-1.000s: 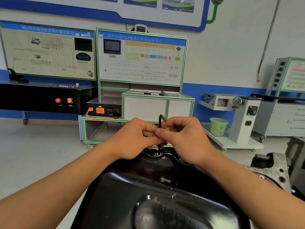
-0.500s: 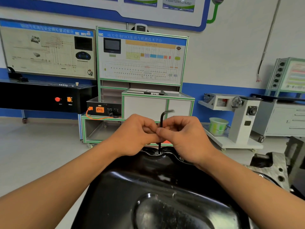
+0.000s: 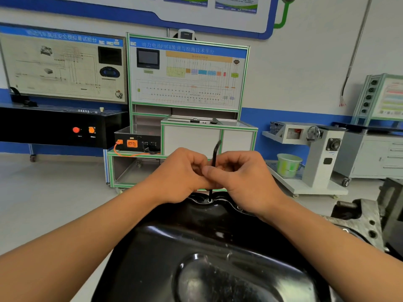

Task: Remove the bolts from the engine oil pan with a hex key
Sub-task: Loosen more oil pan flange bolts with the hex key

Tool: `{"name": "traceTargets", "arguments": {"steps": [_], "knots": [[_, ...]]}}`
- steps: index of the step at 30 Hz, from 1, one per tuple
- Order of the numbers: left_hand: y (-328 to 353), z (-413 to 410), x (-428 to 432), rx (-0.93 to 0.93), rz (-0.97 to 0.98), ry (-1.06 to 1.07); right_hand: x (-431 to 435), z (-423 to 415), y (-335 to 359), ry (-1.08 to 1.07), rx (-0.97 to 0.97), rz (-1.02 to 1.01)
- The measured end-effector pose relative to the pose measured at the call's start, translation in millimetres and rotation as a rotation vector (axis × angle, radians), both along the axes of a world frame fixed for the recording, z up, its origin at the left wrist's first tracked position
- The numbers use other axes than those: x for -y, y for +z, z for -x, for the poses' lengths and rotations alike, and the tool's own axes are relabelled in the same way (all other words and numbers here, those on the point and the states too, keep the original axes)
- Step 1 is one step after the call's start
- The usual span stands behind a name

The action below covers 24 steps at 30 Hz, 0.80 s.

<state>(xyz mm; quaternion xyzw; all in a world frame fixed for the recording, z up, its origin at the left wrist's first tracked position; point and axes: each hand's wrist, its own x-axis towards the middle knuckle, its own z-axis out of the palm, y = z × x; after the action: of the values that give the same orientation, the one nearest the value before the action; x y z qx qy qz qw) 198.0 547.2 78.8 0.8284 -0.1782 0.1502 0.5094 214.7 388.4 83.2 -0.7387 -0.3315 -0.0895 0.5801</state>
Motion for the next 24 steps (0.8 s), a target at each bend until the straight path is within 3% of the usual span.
{"name": "traceTargets", "arguments": {"steps": [7, 15, 24], "knots": [[-2.6, 5.6, -5.3, -0.051, -0.016, -0.156, 4.3, 1.2, -0.7, 0.099, -0.034, -0.059], [-0.9, 2.9, -5.0, -0.072, 0.011, -0.057, 3.4, -2.8, -2.7, 0.100, -0.002, -0.086], [0.0, 7.2, -0.4, -0.013, 0.061, -0.121, 6.0, 3.9, -3.5, 0.085, 0.189, -0.079]]}}
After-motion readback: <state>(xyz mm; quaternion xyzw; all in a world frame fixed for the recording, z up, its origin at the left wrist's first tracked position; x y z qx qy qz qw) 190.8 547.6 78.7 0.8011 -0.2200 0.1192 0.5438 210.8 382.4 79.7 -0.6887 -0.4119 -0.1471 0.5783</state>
